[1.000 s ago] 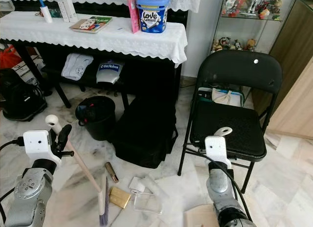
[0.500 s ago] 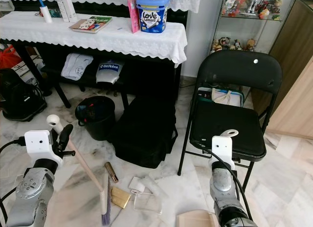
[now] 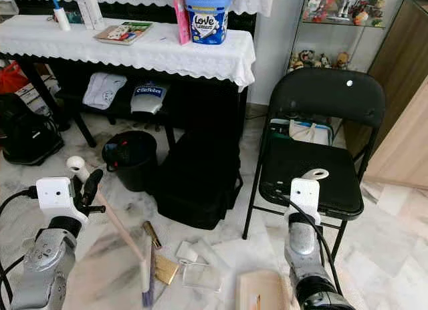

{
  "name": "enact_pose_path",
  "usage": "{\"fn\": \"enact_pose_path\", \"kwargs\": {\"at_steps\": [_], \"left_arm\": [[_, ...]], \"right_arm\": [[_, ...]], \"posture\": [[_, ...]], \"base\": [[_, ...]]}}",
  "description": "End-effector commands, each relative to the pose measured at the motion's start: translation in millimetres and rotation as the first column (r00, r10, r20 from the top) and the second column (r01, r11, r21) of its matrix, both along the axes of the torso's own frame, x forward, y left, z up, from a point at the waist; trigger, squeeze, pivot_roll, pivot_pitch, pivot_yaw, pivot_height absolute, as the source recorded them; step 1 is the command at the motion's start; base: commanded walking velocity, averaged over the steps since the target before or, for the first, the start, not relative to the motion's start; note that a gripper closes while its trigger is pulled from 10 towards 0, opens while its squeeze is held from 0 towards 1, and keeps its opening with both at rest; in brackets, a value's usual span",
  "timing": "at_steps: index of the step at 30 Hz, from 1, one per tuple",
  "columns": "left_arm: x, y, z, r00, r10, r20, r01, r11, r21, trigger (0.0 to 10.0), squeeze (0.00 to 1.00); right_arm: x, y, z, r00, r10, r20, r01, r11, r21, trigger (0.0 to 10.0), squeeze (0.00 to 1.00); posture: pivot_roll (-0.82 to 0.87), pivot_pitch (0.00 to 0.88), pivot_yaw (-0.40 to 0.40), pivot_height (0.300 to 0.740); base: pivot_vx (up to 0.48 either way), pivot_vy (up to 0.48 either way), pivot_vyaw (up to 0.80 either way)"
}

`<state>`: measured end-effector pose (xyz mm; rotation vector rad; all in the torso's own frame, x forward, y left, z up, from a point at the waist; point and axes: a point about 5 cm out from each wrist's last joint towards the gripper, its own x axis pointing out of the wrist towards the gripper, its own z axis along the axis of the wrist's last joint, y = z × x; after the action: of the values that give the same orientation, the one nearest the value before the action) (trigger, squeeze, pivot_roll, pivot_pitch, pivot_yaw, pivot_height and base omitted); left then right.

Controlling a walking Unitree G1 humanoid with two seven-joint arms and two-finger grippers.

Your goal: Sweep floor

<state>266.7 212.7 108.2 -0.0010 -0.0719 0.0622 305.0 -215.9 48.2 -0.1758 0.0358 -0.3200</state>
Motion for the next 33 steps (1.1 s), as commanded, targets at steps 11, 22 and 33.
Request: {"fn": "enact_pose_path", "kwargs": {"at_steps": [11, 22, 33], "left_arm": [[5.9, -3.5, 13.2, 0.998, -0.034, 0.051, 0.034, 0.999, -0.001, 10.0, 0.00], [5.3, -3.1, 12.9, 0.998, -0.042, 0.046, 0.043, 0.999, -0.004, 10.0, 0.00], [4.9, -4.1, 11.1, 0.998, -0.048, 0.037, 0.048, 0.999, -0.010, 10.0, 0.00]], "right_arm": [[1.6, 8.2, -1.7, 0.998, -0.063, 0.019, 0.058, 0.978, 0.202, 10.0, 0.00], [-1.1, 10.4, -18.3, 0.990, -0.080, -0.115, 0.116, 0.928, 0.355, 10.0, 0.00], [0.4, 4.6, -15.6, 0.990, -0.037, -0.137, 0.085, 0.929, 0.361, 10.0, 0.00]], "posture": [[0.04, 0.000, 0.033, 0.740], [0.04, 0.000, 0.028, 0.740], [0.03, 0.000, 0.026, 0.740]], "base": [[0.000, 0.000, 0.00], [0.000, 0.000, 0.00], [0.000, 0.000, 0.00]]}}
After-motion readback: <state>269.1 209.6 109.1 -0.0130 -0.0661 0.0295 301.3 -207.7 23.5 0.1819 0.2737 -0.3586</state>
